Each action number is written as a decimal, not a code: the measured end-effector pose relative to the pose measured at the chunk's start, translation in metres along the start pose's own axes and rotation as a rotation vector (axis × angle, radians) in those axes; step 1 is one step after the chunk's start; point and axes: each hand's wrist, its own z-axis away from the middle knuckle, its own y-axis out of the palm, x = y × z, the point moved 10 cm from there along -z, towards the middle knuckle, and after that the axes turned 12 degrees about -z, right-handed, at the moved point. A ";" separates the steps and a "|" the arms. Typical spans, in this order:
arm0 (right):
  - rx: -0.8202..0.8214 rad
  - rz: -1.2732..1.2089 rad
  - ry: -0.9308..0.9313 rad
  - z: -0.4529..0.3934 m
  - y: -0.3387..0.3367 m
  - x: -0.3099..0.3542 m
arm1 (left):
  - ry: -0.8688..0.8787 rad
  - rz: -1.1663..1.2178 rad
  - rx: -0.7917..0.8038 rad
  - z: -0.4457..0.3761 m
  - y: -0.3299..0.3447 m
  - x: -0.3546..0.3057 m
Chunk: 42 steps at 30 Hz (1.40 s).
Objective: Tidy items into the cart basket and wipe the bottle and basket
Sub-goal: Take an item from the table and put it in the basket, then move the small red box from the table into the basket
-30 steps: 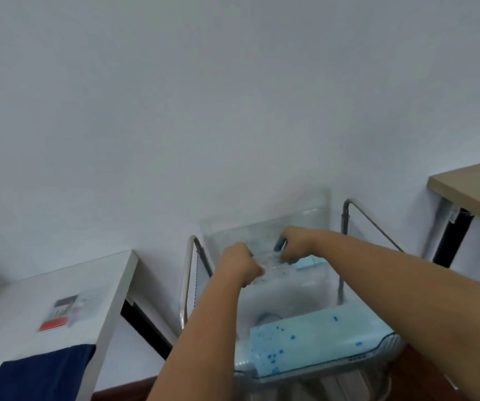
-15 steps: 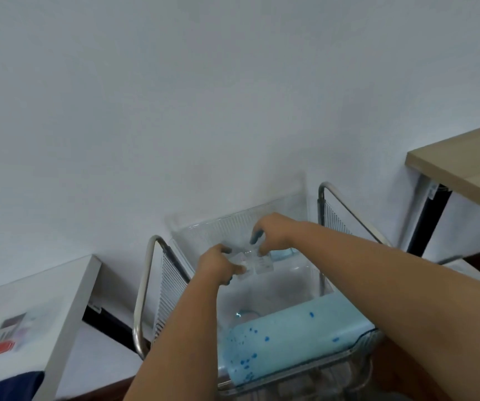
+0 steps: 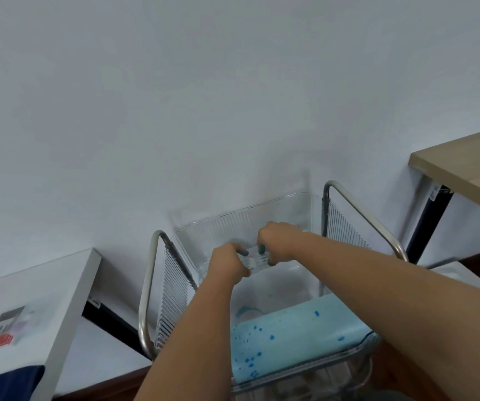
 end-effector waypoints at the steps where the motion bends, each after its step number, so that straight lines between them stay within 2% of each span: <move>1: 0.000 0.021 0.013 0.000 0.000 0.000 | 0.006 -0.006 0.001 0.000 0.000 -0.001; 4: 0.015 0.013 0.044 0.002 0.000 0.001 | 0.011 -0.033 -0.010 0.002 -0.003 -0.003; 7: 0.003 -0.168 0.063 0.012 -0.017 0.007 | 0.044 -0.105 -0.058 0.011 -0.021 -0.011; 12: -0.216 -0.467 0.017 0.038 -0.096 0.024 | 0.163 -0.177 -0.166 0.046 -0.096 -0.024; 16: -0.357 -0.796 -0.068 0.055 -0.135 0.069 | 0.196 -0.011 -0.368 0.099 -0.187 0.004; 19: -0.293 -0.880 -0.193 0.058 -0.134 0.129 | 0.099 0.097 -0.459 0.133 -0.232 0.064; 22: -0.205 -0.916 -0.266 0.054 -0.123 0.188 | -0.080 0.119 -0.446 0.160 -0.246 0.147; 26: -0.088 -1.016 -0.279 0.042 -0.094 0.250 | -0.344 0.066 -0.377 0.196 -0.239 0.254; 30: -0.008 -1.087 -0.200 0.022 -0.055 0.292 | -0.536 0.060 -0.371 0.225 -0.218 0.330; 36: 0.040 -1.252 -0.031 -0.009 0.002 0.323 | -0.665 0.046 -0.370 0.222 -0.198 0.371; 39: 0.114 -1.226 -0.024 -0.017 0.027 0.340 | -0.661 -0.042 -0.354 0.210 -0.191 0.375; 42: 0.108 -1.249 -0.003 -0.026 0.038 0.347 | -0.635 -0.080 -0.363 0.200 -0.188 0.370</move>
